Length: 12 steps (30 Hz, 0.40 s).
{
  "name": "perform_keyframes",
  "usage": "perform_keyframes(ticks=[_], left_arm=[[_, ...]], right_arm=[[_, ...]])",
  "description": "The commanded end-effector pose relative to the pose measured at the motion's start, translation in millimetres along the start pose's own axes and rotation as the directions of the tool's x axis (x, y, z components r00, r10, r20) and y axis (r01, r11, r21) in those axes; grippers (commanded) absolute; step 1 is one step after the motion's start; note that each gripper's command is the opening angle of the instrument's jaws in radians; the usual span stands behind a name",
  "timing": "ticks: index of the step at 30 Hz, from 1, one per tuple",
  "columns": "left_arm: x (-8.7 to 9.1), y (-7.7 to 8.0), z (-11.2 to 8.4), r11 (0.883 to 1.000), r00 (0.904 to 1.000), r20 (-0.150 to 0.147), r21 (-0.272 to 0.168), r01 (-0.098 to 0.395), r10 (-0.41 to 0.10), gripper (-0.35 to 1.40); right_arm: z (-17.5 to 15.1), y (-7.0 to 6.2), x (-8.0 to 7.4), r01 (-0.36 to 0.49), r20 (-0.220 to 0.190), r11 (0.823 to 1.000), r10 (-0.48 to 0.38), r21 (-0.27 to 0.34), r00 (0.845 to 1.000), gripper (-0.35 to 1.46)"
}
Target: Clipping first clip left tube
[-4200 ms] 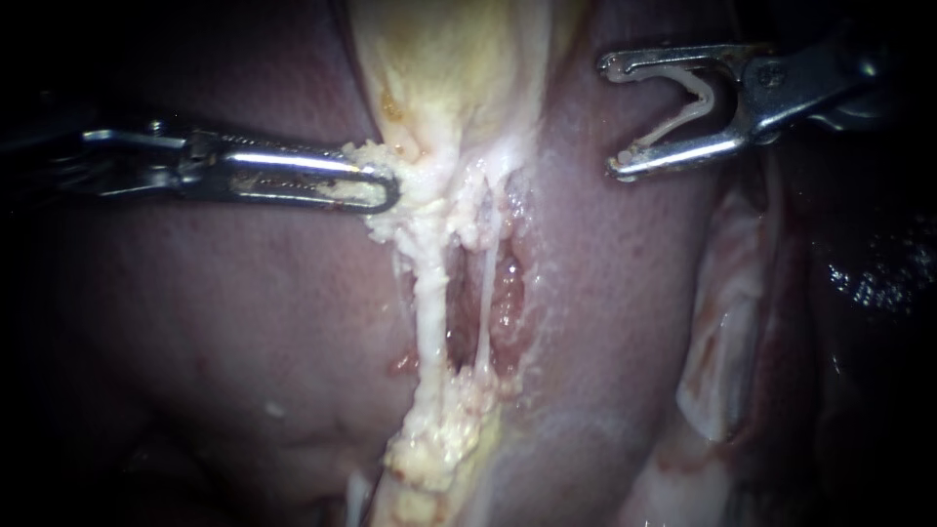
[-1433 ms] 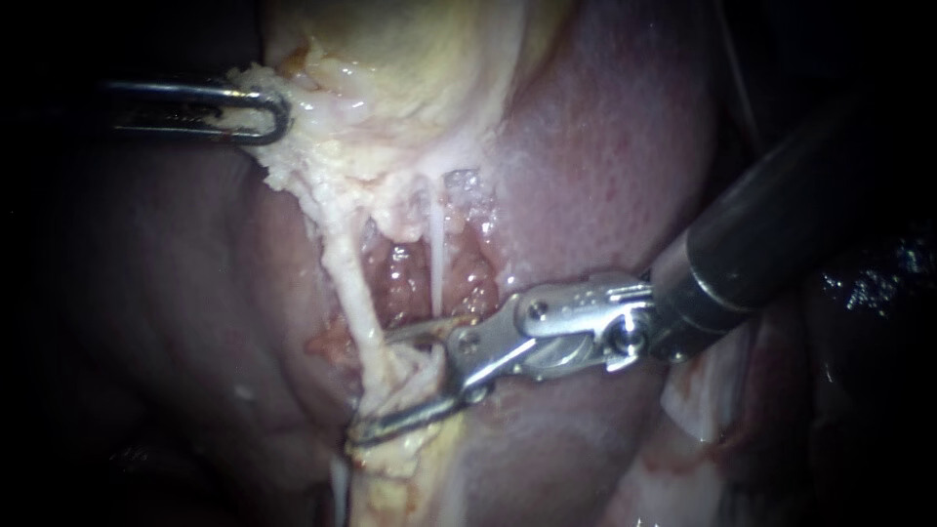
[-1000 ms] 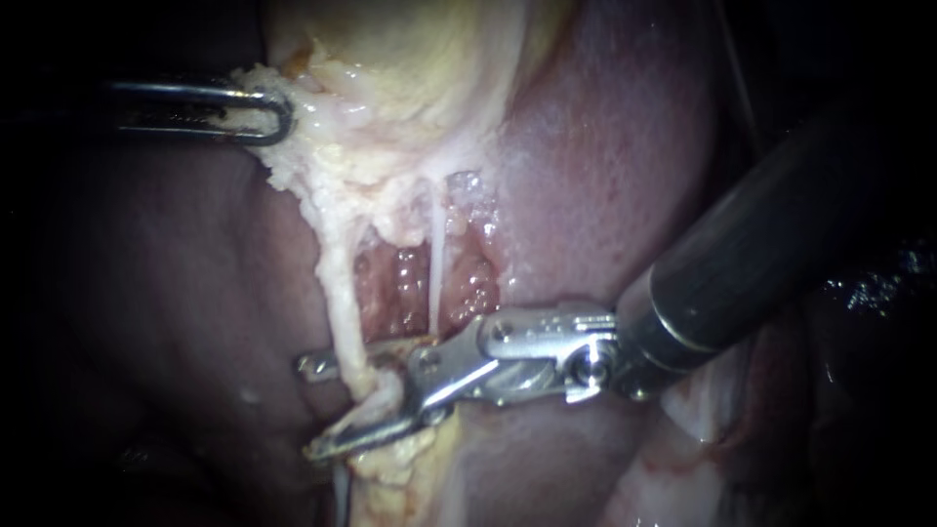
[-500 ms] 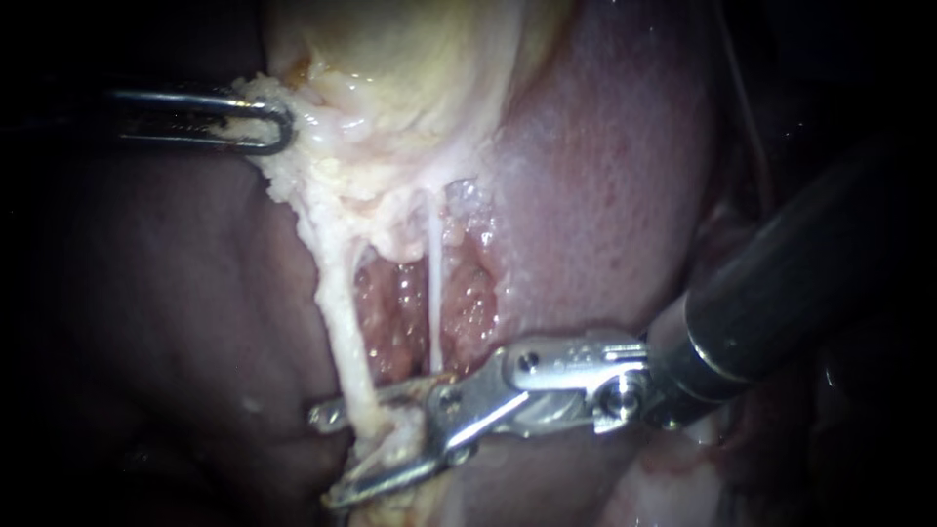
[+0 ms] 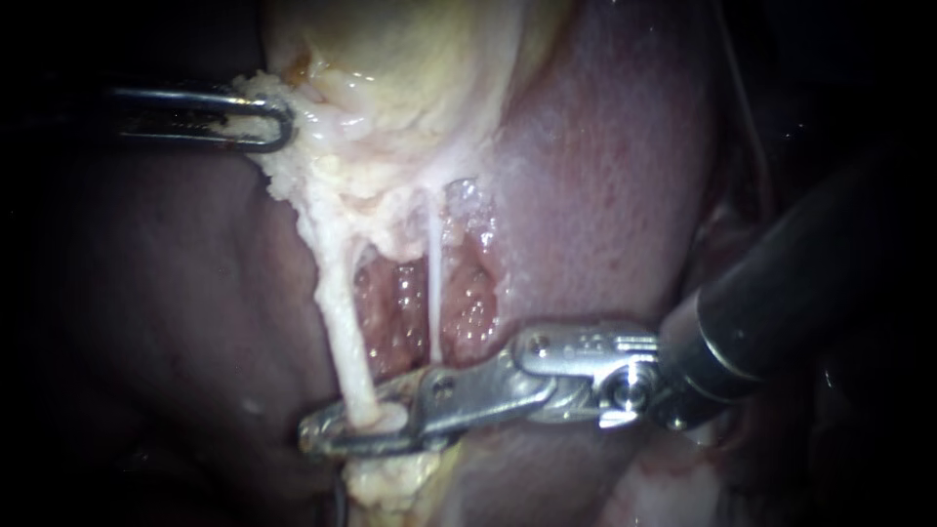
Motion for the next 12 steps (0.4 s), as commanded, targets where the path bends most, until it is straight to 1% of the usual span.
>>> perform_keyframes(ticks=[1,12], left_arm=[[0.0,0.0,0.0,1.0,1.0,0.0,-0.001,0.0,0.0,-0.35],[0.0,-0.1,0.0,1.0,1.0,0.0,-0.001,0.0,0.0,-0.35]], right_arm=[[-0.3,0.1,-0.2,0.001,0.009,1.0,-0.001,0.001,1.0,-0.35],[-0.3,0.3,-0.3,0.001,0.009,1.0,-0.001,0.001,1.0,-0.35]])
